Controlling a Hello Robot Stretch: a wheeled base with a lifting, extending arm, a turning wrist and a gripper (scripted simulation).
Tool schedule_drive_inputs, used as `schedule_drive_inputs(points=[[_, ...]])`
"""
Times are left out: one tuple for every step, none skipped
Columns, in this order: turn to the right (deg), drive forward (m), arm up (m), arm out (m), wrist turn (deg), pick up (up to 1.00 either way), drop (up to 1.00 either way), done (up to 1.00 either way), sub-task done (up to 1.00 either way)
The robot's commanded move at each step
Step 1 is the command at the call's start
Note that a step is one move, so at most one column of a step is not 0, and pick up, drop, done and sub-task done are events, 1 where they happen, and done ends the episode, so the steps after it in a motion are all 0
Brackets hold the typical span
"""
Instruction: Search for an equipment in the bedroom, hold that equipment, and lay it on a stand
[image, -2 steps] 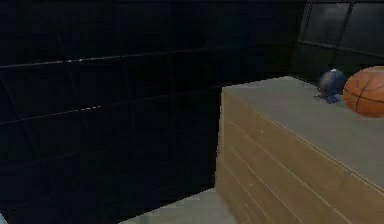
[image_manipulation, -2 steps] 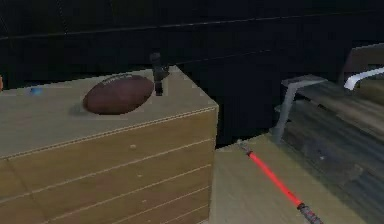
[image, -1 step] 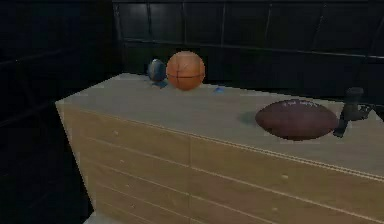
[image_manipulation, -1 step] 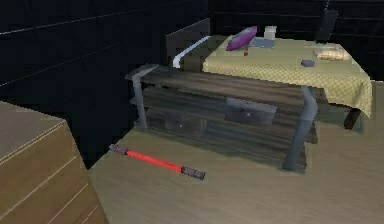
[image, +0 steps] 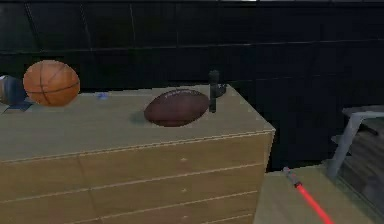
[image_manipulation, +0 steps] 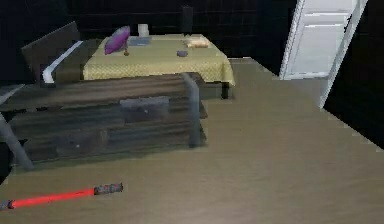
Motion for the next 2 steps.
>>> schedule_drive_inputs(points=[[0.0,0.45,0.0,0.0,0.0,0.0,0.0,0.0,0.0],[-45.0,0.0,0.0,0.0,0.0,0.0,0.0,0.0,0.0]])
